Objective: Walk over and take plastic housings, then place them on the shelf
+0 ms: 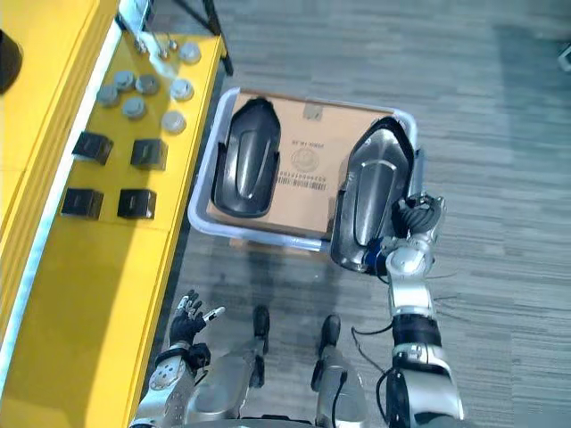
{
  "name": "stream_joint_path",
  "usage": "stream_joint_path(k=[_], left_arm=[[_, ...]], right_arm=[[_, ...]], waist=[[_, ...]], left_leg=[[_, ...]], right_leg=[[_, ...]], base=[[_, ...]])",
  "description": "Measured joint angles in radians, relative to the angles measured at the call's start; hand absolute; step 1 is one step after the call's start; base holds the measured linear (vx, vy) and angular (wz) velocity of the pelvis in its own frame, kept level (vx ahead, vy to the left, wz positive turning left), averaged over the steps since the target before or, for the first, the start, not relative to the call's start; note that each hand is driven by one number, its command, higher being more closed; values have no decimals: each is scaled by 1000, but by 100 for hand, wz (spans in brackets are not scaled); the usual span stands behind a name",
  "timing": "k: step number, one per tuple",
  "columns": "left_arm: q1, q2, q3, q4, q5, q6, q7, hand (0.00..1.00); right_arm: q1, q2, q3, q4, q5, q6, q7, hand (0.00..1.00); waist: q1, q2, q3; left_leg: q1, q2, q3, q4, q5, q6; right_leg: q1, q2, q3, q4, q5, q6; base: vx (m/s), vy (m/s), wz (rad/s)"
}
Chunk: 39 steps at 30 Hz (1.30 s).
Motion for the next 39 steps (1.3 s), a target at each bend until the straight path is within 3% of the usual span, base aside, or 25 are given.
stream_joint_path(k=[4, 9, 12, 16, 25, 33, 34, 36, 37, 39], left_arm=[[24, -2, -12, -197, 115, -1, 1, 0], [19, -12, -47, -470, 243, -16, 33, 0], [-6, -27, -74, -567, 300, -25, 67, 0], [-37, -38, -114, -587, 353, -25, 96, 0], [-77, -45, -261, -582, 312, -22, 92, 0], [-114, -42, -322, -555, 296, 1, 96, 0], [-115, -42, -322, -554, 295, 3, 97, 100], [-119, -33, -327, -540, 294, 10, 104, 100], [-124, -31, -331, -528, 293, 11, 109, 100], [-137, -25, -344, -485, 273, 18, 113, 100]], right_arm=[[111, 58, 4, -167, -75, -3, -17, 100], [142, 131, 61, -324, -147, -9, -13, 100], [143, 154, 117, -375, -150, -39, -2, 100], [143, 186, 194, -426, -149, -43, 34, 100], [142, 231, 394, -442, -149, -75, 77, 100], [142, 230, 448, -483, -158, -84, 74, 100], [142, 230, 449, -483, -158, -84, 74, 100], [142, 226, 455, -483, -157, -84, 72, 100], [142, 223, 456, -483, -157, -84, 72, 0], [142, 205, 468, -483, -154, -84, 72, 0]], waist=[[-2, -4, -69], [-3, -4, -111], [-3, -8, -132], [0, -9, -150], [-2, -15, -213], [-11, -19, -248], [-14, -20, -248], [-22, -20, -249], [-22, -20, -249], [-23, -19, -252]], left_leg=[[46, -2, -2, -31, 0, 0], [80, -7, -7, -45, 1, 0], [97, -10, -11, -53, 1, 0], [129, -9, -16, -63, 1, 0], [154, -9, 9, -86, 2, -1], [158, -10, 12, -86, 4, 1], [161, -10, 12, -86, 4, 1], [163, -10, 13, -86, 4, 1], [164, -10, 13, -86, 4, 1], [168, -9, 15, -86, 4, 1]], right_leg=[[37, -1, -4, -8, -11, 15], [75, -5, -11, -23, -13, 18], [97, -6, -20, -35, -13, 18], [126, -5, -25, -37, -17, 21], [126, -5, 2, -33, -17, 21], [130, -5, 4, -35, -17, 22], [134, -5, 3, -36, -17, 22], [136, -5, 4, -36, -17, 22], [136, -5, 4, -36, -17, 22], [139, -4, 6, -36, -17, 22]], base=[[41, -2, 2], [60, 5, 4], [42, 7, 7], [20, -2, 4], [-36, 4, -8], [0, 0, -1], [0, 0, 0], [0, 0, 0], [-34, -5, -2], [-37, -6, -2]])
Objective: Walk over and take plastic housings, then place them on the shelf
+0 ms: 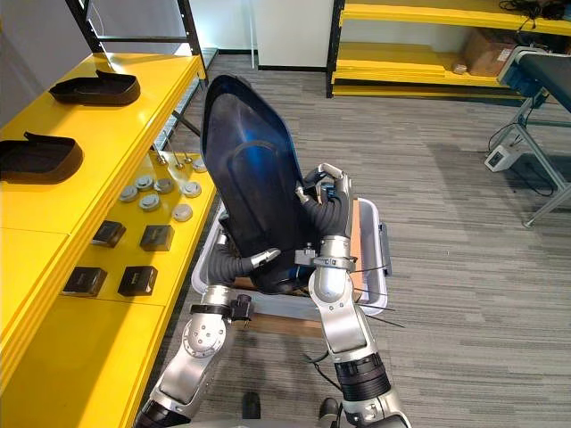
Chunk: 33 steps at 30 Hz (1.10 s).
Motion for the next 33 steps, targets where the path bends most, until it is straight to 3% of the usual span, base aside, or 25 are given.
stream_joint_path(k=[6, 7, 13, 17, 19, 24, 28, 33], left_arm=[[-1, 19, -17, 11, -50, 18, 6, 100], [-1, 22, -13, 11, -59, 21, 18, 100], [-1, 34, 29, 11, -56, 27, 21, 100], [2, 36, 71, -13, -21, 27, -14, 100], [7, 35, 103, -32, 22, 28, -24, 100], [72, 24, 264, -61, 132, 36, 2, 100], [136, 12, 320, -122, 162, 37, 5, 100], [195, -7, 358, -215, 160, 34, 5, 100]], right_arm=[[2, -45, 59, 0, 59, -47, 18, 0], [18, -55, 67, -3, 89, -69, 35, 0], [35, -101, 97, -35, 176, -88, 116, 0], [38, -147, 73, -76, 254, -115, 178, 0], [46, -157, 33, -104, 289, -116, 202, 0], [120, -195, -204, -202, 419, -186, 223, 0], [176, -189, -373, -201, 453, -196, 216, 0], [240, -185, -582, -45, 625, -245, 215, 0]], waist=[[-1, 2, -33], [0, 2, -39], [0, 1, -41], [2, 0, -42], [0, 0, -42], [-2, -2, -42], [-2, -2, -43], [-6, -7, -47]], left_leg=[[1, 1, 2, 0, 0, 0], [3, 0, 2, 0, 0, 0], [8, 1, 2, -1, 1, -2], [11, 1, 2, -2, 2, -1], [12, 1, 2, -2, 2, -1], [15, 0, 9, -3, 2, -1], [15, 0, 13, -9, 2, -1], [10, 1, 13, -10, 1, -1]], right_leg=[[0, 1, 2, -1, 0, 0], [2, 1, 2, 0, 0, 0], [5, 1, 4, 3, 0, 0], [6, 1, 5, 4, 0, 0], [7, 1, 5, 4, 0, 0], [6, 1, 12, 5, 0, 0], [3, 2, 16, 7, 0, 0], [0, 1, 16, 2, 0, 1]], base=[[0, 0, 0], [0, 0, 0], [-22, -4, 0], [0, 0, 0], [0, 0, 0], [-9, -7, -3], [-11, -3, -2], [0, 0, 0]])
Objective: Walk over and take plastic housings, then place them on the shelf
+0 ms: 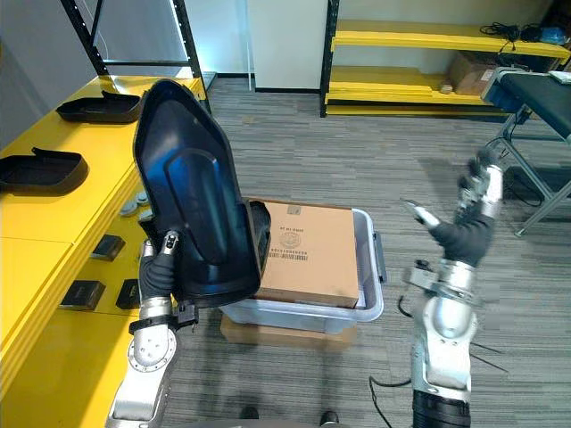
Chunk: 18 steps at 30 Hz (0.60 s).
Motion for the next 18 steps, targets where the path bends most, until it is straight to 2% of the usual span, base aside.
stream_joint_path(k=[1, 3, 4, 8, 12, 15, 18], left_arm=[[6, -2, 15, -22, -1, 0, -1, 100], [9, -4, 29, -35, -2, -3, 0, 100], [16, -6, 34, -52, -10, -9, 0, 100], [54, -21, 61, -100, -33, -33, -3, 100], [54, -24, 45, -100, -57, -40, -17, 100], [77, -24, 22, -100, -81, -41, -31, 100], [99, -25, 0, -98, -85, -41, -39, 100]], right_arm=[[17, 0, -52, 110, 49, -5, -2, 0], [35, 0, -82, 206, 79, -5, -4, 0], [57, 1, -106, 316, 115, -2, -2, 0], [119, 25, -157, 638, 189, 34, 11, 0], [161, 54, -145, 935, 176, 92, 71, 0], [194, 106, -95, 1031, 137, 124, 95, 0], [226, 140, -19, 1045, 96, 145, 106, 0]], waist=[[-2, -2, -2], [-2, -1, -6], [-2, 2, -10], [-2, 7, -13], [-1, 8, -14], [3, 6, -13], [3, -5, -3]], left_leg=[[-3, 0, -2, 0, 0, 0], [-8, 0, -4, 0, 0, 0], [-16, 0, -6, 0, 0, 0], [-26, -1, -26, 1, 0, 0], [-30, -2, -64, 7, 1, -1], [-26, -5, -96, 7, 1, -1], [-18, -13, -151, 7, -2, -5]], right_leg=[[-1, 0, -2, -2, 0, 0], [-6, 0, -3, -2, -1, 1], [-14, 0, -5, -2, -1, 2], [-11, -1, -26, -2, -5, 7], [5, -2, -63, -2, -12, 8], [30, -6, -94, 11, -33, 10], [42, -20, -151, 65, -75, 15]], base=[[0, 0, 0], [-4, 0, 2], [14, -4, 6], [41, -11, 13], [30, -15, 25], [-24, -17, 34], [-33, -25, 73]])
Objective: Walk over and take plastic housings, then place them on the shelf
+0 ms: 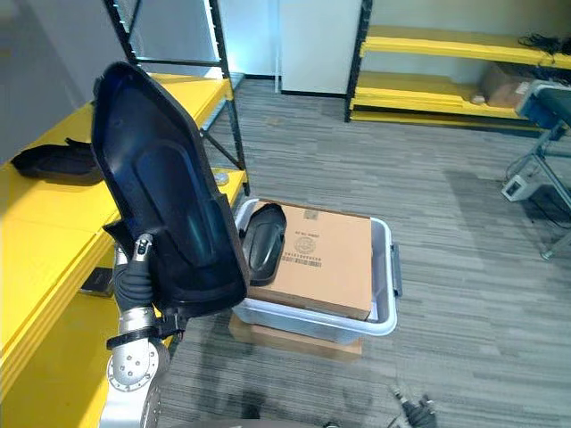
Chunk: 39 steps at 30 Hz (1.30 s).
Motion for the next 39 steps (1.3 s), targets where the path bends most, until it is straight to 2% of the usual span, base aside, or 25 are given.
stream_joint_path(k=[3, 4, 6, 7, 8, 10, 11, 12, 13, 14, 16, 17, 19, 20, 22, 25, 27, 28, 29, 30, 31, 32, 34, 36, 39], left_arm=[[12, 0, -28, -2, -4, 0, -13, 100], [11, -6, -31, -4, -4, 0, -13, 100], [4, -9, -31, -7, -13, 0, -12, 100], [-12, -16, -33, -11, -27, 0, -10, 100], [-26, -18, -36, -11, -33, 1, -10, 100], [-67, -24, -49, -11, -34, 0, -7, 100], [-86, -30, -60, -11, -38, -1, 1, 100], [-97, -26, -67, -6, -44, -4, 6, 100], [-104, -24, -72, 0, -46, -6, 9, 100], [-108, -23, -75, 2, -49, -13, 9, 100], [-112, -21, -70, 4, -57, -25, 9, 100], [-113, -16, -69, 15, -66, -25, 7, 100], [-115, -15, -70, 44, -73, -24, 2, 100], [-121, -11, -78, 64, -73, -24, 0, 100], [-150, 20, -91, 121, -73, -24, 0, 100], [-154, 23, -97, 128, -73, -24, 0, 100], [-173, 31, -118, 132, -73, -24, -1, 100], [-189, 34, -139, 146, -73, -25, 0, 100], [-189, 33, -146, 150, -73, -25, 0, 100], [-181, 30, -161, 153, -73, -25, 1, 100], [-179, 30, -165, 153, -73, -27, 1, 100], [-178, 28, -169, 155, -73, -28, 1, 100], [-174, 7, -178, 159, -75, -29, 0, 100], [-173, -3, -182, 160, -82, -35, -12, 100], [-173, -8, -197, 179, -84, -35, -14, 100]], right_arm=[[-11, 15, 54, 3, -41, 8, 10, 0], [-28, 14, 79, 1, -54, 8, 7, 0], [-55, 15, 98, 1, -71, 8, 4, 0], [-73, 15, 109, -8, -81, 8, 0, 0], [-79, 14, 109, -11, -85, 7, 0, 0], [-89, 8, 116, -10, -94, 7, -10, 0], [-90, 2, 117, -8, -112, 9, -15, 0], [-88, -7, 118, -6, -120, 9, -14, 0], [-88, -8, 118, -2, -124, 9, -14, 0], [-96, -11, 120, 6, -127, 10, -13, 0], [-132, -13, 120, 21, -135, 15, -11, 0], [-158, -13, 120, 35, -156, 31, -9, 0], [-179, -13, 138, 35, -168, 38, -8, 0], [-179, -11, 154, 35, -168, 38, -5, 0], [-176, -2, 197, 38, -168, 38, 8, 0], [-176, -4, 218, 38, -169, 37, 8, 0], [-168, -4, 224, 37, -172, 38, 7, 0], [-139, -1, 227, 37, -186, 38, 7, 0], [-126, -1, 226, 32, -187, 38, 7, 0], [-89, 2, 226, 8, -192, 39, 5, 0], [-76, 6, 229, -1, -196, 39, 5, 0], [-62, 18, 232, -11, -199, 39, 7, 0], [-59, 16, 230, -18, -203, 43, 8, 0], [-72, 9, 230, -22, -203, 47, 8, 0], [-68, 10, 225, -19, -203, 47, 8, 0]], waist=[[5, -12, 18], [5, -18, 29], [15, -10, 51], [25, -10, 71], [32, -10, 78], [33, -20, 96], [30, -13, 97], [26, -16, 98], [24, -19, 97], [21, -21, 91], [24, -27, 90], [32, -28, 90], [29, -19, 96], [25, -17, 97], [-1, -6, 104], [-6, -12, 105], [-31, -6, 109], [-53, -6, 110], [-52, -10, 108], [-48, -31, 98], [-41, -35, 95], [-21, -54, 84], [-21, -32, 75], [-22, -3, 60], [-33, -11, 57]], left_leg=[[-44, -30, -104, 56, -3, 0], [-103, -55, -171, 112, -10, -1], [-153, -74, -211, 161, -25, 14], [-214, -68, -142, 203, -44, 43], [-229, -57, -100, 207, -54, 59], [-270, -13, 81, 229, -67, 83], [-285, 53, 282, 275, -81, 105], [-275, 78, 387, 289, -80, 105], [-267, 85, 433, 288, -79, 105], [-261, 74, 471, 277, -61, 82], [-273, 16, 443, 265, -62, 93], [-277, -3, 439, 284, -78, 114], [-261, -13, 411, 327, -122, 131], [-236, -12, 394, 331, -138, 119], [-166, -5, 343, 306, -149, 102], [-108, -15, 313, 286, -164, 81], [-96, -22, 246, 307, -174, 77], [-94, -34, 180, 344, -195, 67], [-91, -42, 161, 360, -205, 63], [-96, -58, 125, 403, -247, 46], [-99, -63, 115, 420, -263, 41], [-104, -62, 108, 449, -294, 34], [-121, -14, 97, 479, -315, 8], [-138, 48, 102, 462, -298, -22], [-94, 69, 85, 372, -257, -56]], right_leg=[[14, -34, -107, 64, -44, 13], [14, -50, -187, 88, -62, 19], [16, -71, -266, 118, -77, 20], [18, -89, -354, 139, -89, 25], [24, -93, -392, 147, -92, 25], [54, -124, -498, 152, -96, 30], [89, -139, -577, 168, -104, 43], [115, -147, -610, 171, -107, 47], [128, -157, -627, 171, -106, 48], [142, -176, -646, 168, -100, 58], [142, -212, -643, 168, -90, 56], [139, -245, -638, 206, -81, 42], [123, -304, -580, 356, -53, -31], [84, -314, -451, 448, -65, -82], [-43, -184, -65, 545, -183, -17], [-164, -117, 59, 495, -220, 0], [-214, -67, 146, 446, -219, 2], [-237, -34, 252, 424, -215, 10], [-240, -27, 293, 418, -210, 17], [-241, -25, 347, 396, -186, 35], [-238, -29, 345, 383, -171, 24], [-231, -28, 337, 357, -141, 26], [-211, 3, 296, 329, -137, 9], [-205, 49, 263, 265, -103, -21], [-164, 75, 233, 210, -88, -44]], base=[[-29, -15, 112], [-45, -6, 158], [-66, 22, 160], [-84, 39, 151], [-80, 49, 204], [14, 66, 179], [79, 83, 170], [108, 79, 166], [130, 58, 130], [171, 117, 110], [186, 162, 73], [234, 249, 39], [219, 226, 34], [160, 132, 43], [207, 126, 61], [158, 51, 36], [168, -28, 116], [146, -84, 136], [172, -205, 149], [85, -155, 87], [147, -307, 74], [123, -247, 38], [162, -308, 29], [179, -255, 10], [188, -191, 13]])
